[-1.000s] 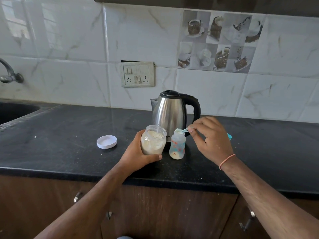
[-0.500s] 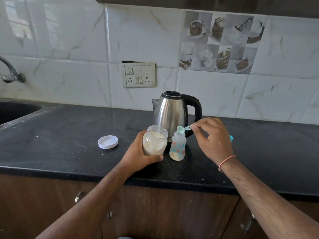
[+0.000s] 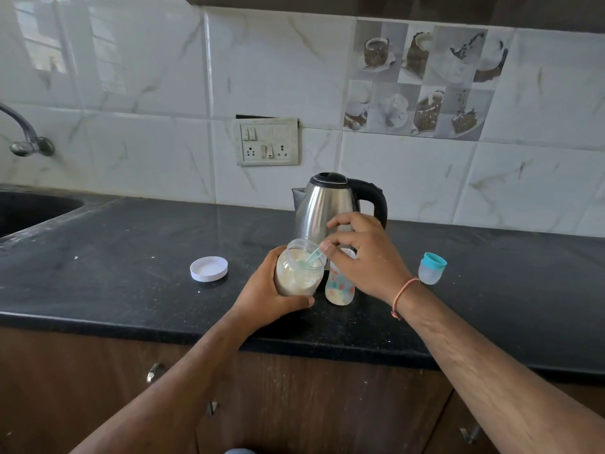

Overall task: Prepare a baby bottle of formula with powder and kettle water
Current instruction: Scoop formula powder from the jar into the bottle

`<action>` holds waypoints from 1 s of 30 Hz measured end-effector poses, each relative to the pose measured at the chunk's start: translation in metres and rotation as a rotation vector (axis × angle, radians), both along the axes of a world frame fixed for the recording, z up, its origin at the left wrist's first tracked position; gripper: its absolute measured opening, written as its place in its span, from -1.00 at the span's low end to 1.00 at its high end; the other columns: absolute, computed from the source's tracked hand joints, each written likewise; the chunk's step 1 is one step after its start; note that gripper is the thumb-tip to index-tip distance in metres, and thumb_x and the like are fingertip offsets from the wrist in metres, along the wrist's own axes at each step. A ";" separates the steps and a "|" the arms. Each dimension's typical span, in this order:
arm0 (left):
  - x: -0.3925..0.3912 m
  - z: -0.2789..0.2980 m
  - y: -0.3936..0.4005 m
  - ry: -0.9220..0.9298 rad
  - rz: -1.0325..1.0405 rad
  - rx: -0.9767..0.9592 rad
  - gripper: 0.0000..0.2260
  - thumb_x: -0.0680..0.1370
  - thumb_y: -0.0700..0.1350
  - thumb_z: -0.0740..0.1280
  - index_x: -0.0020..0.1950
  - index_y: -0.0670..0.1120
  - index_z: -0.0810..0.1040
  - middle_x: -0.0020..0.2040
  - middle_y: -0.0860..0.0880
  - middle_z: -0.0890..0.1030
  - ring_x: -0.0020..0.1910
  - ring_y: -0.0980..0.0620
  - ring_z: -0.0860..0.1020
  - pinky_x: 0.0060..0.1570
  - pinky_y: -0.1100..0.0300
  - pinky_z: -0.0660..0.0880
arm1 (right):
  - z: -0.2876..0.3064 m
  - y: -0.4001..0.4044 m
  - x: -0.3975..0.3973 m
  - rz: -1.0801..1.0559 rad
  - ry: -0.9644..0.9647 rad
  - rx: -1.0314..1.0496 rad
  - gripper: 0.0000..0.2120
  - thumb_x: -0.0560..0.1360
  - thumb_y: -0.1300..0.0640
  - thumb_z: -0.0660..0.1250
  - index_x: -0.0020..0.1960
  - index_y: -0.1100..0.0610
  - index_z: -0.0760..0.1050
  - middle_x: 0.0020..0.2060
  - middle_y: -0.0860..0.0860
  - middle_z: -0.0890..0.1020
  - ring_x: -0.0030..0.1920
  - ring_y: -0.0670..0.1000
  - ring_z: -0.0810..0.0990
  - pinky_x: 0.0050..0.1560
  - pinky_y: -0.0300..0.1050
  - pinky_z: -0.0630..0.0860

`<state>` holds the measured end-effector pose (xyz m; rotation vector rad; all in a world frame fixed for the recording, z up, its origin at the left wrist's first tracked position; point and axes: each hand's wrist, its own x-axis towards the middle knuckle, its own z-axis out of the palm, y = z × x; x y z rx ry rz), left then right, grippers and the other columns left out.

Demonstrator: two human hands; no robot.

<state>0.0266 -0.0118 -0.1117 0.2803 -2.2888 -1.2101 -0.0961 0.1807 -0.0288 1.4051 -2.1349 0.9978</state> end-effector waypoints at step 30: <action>0.000 -0.001 -0.002 -0.009 -0.021 -0.004 -0.06 0.30 0.05 0.76 0.53 0.31 0.30 0.34 0.30 0.56 0.33 0.24 0.54 0.25 0.27 0.49 | 0.004 -0.021 -0.006 -0.111 -0.354 0.060 -0.72 0.68 -0.05 0.40 -0.13 -0.02 0.77 0.42 -0.35 0.48 0.54 -0.09 0.34 0.63 0.47 -0.23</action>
